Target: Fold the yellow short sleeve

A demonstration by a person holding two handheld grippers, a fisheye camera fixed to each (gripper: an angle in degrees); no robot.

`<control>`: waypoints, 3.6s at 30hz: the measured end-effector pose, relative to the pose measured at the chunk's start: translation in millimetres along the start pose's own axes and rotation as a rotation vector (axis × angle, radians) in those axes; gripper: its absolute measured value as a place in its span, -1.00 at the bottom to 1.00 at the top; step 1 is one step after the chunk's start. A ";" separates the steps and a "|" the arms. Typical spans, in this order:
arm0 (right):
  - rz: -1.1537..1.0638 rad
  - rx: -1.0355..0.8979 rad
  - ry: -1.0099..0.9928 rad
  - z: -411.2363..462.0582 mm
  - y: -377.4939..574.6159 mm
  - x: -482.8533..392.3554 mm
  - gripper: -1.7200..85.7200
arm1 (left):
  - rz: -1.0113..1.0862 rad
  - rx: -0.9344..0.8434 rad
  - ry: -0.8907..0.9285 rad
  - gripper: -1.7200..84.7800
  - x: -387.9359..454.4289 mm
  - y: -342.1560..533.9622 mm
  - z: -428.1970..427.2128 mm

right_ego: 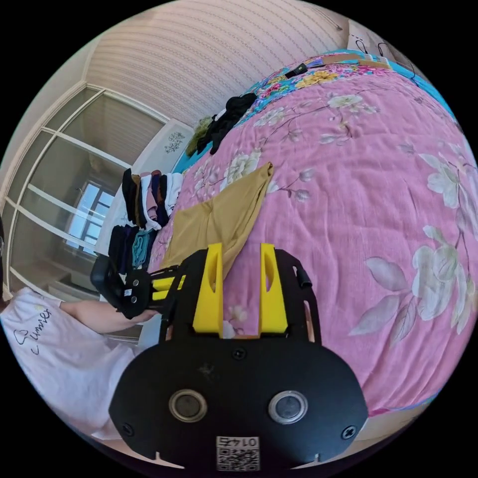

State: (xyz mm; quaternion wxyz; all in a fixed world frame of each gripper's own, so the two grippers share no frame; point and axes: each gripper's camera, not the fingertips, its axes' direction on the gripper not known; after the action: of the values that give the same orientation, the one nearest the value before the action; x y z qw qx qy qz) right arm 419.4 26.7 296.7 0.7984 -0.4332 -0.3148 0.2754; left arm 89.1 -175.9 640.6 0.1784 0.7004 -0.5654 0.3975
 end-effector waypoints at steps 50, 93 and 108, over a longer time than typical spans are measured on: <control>-0.056 -0.076 0.187 115.2 -47.9 -189.0 -0.89 | -0.768 0.163 0.265 -0.97 -222.5 246.7 -125.8; -0.407 -0.399 0.358 228.2 -13.7 -178.4 -0.70 | -0.884 0.183 0.340 -0.63 -247.0 242.5 -88.1; -0.466 0.031 0.049 32.2 97.7 -168.6 -0.92 | -0.553 0.254 0.249 -0.87 -143.8 165.7 -111.4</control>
State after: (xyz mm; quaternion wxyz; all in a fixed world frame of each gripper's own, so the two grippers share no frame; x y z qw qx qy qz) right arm 269.6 -30.6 181.3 0.8543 -0.3432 -0.3825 0.0778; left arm -111.5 -53.7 567.5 0.2584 0.7902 -0.2733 0.4838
